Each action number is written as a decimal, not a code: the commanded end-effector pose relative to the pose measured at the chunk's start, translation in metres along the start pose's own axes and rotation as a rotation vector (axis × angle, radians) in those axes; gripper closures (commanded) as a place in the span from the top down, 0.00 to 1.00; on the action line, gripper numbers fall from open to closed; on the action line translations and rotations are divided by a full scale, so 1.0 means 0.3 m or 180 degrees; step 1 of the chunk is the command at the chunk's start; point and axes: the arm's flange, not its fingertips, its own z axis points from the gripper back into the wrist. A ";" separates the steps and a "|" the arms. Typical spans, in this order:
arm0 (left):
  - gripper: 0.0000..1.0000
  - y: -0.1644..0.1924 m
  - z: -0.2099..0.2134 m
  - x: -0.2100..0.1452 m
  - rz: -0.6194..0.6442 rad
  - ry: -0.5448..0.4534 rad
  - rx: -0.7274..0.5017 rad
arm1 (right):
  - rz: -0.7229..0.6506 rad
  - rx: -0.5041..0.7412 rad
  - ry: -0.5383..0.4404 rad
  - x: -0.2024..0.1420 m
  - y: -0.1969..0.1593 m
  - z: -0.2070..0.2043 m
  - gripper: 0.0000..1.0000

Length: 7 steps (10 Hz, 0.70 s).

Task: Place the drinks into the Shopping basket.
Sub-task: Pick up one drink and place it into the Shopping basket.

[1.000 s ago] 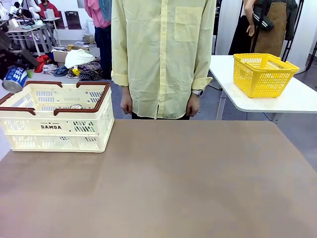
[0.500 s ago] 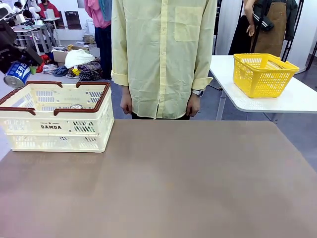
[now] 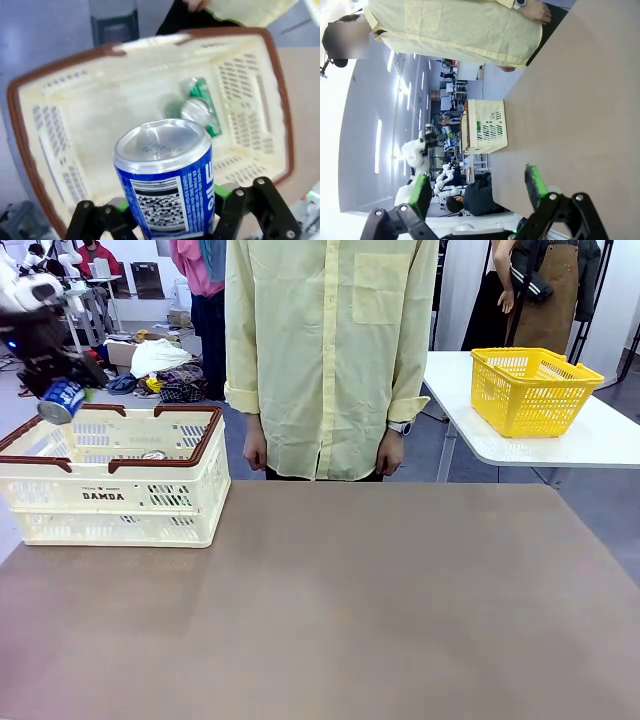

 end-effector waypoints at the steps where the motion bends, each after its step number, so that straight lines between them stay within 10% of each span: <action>1: 0.00 0.121 -0.044 0.144 0.0043 0.0176 0.0082 | 0.0058 0.0078 -0.0032 0.013 0.007 -0.005 1.00; 7: 0.00 0.218 -0.248 0.040 0.0319 0.0392 -0.0062 | 0.0058 0.0078 -0.0032 0.013 0.007 -0.005 1.00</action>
